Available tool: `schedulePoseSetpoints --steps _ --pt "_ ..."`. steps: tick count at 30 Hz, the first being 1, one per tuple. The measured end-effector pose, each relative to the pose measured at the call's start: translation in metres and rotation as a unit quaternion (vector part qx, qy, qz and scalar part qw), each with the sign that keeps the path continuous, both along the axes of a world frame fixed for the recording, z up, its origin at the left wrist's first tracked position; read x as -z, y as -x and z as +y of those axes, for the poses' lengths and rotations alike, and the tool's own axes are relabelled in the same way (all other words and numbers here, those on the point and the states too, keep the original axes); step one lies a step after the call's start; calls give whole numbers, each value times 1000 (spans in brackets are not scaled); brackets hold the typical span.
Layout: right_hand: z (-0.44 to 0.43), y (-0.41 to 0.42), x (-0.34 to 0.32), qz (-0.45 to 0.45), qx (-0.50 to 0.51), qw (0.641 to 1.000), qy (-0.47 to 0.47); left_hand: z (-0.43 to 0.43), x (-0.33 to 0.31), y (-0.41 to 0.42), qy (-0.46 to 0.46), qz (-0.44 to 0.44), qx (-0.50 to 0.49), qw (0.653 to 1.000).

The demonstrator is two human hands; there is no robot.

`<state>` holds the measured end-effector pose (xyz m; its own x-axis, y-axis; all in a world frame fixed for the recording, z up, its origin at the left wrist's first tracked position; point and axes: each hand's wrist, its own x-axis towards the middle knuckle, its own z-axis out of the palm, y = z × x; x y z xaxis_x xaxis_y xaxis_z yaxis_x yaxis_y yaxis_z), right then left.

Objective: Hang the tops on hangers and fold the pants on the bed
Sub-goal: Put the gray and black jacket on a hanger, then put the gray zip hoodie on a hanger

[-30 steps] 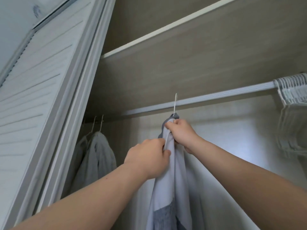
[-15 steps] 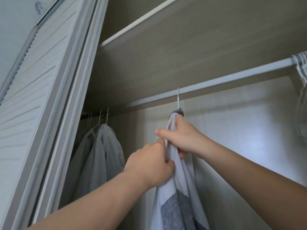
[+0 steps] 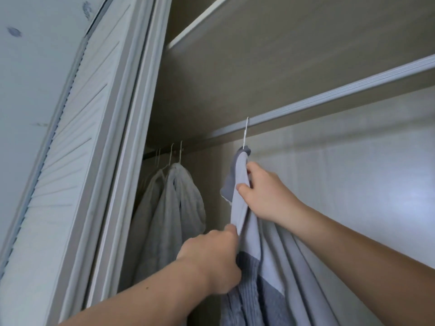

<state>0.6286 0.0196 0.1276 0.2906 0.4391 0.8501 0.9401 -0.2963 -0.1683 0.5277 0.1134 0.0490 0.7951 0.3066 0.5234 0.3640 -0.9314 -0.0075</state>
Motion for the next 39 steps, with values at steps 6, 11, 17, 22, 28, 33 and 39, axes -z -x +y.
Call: schedulePoseSetpoints --steps 6,11,17,22,28,33,39 --pt "64 -11 -10 28 -22 999 21 39 4 11 1 -26 -72 997" --pt "114 -15 -20 43 -7 998 51 61 2 21 -2 -16 -136 991" --pt "163 -12 -36 63 -15 993 101 66 0 17 -9 -10 -180 984" --pt "188 -28 -35 90 -9 989 119 65 -1 13 14 -2 -188 982" --pt "172 -44 -10 80 -69 992 74 59 13 18 2 3 -174 985" --pt "137 -40 28 58 -90 991 80 36 20 56 33 21 -96 995" --pt "86 14 97 69 -183 979 61 8 61 149 -29 -27 -42 998"
